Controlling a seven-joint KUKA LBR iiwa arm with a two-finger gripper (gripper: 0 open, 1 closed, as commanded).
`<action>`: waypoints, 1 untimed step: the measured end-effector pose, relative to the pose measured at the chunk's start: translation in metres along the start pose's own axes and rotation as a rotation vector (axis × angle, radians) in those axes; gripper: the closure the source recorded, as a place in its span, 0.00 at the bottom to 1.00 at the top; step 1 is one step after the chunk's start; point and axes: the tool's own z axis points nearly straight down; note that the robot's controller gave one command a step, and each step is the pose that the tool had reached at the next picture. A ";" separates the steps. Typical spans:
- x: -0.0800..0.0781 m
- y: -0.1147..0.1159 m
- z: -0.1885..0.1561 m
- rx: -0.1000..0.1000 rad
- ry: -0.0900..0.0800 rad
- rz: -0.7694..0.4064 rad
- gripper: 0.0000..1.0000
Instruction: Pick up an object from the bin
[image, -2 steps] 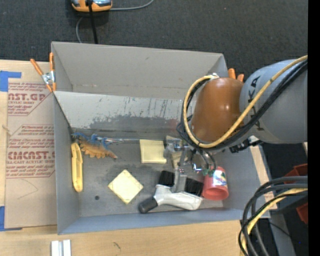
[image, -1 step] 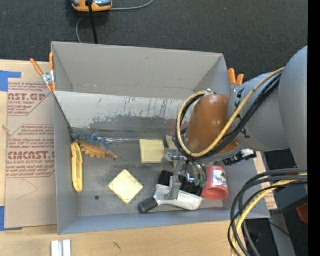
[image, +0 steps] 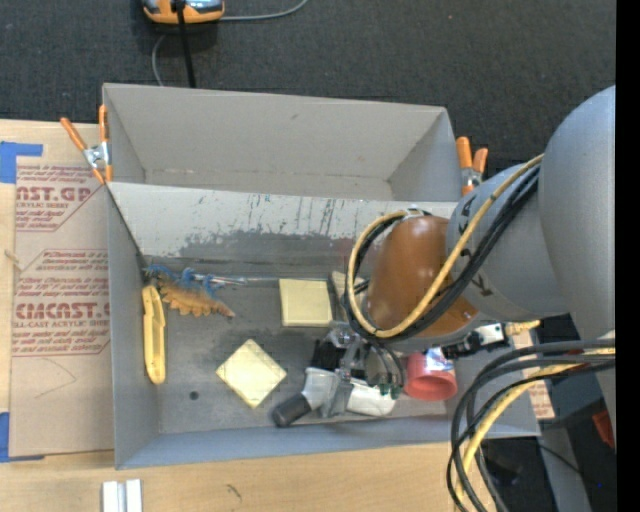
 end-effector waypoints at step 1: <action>0.000 0.000 0.000 0.000 0.000 0.000 1.00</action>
Offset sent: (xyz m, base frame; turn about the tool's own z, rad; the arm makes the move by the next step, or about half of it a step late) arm -0.0052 -0.0027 0.0837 -0.0314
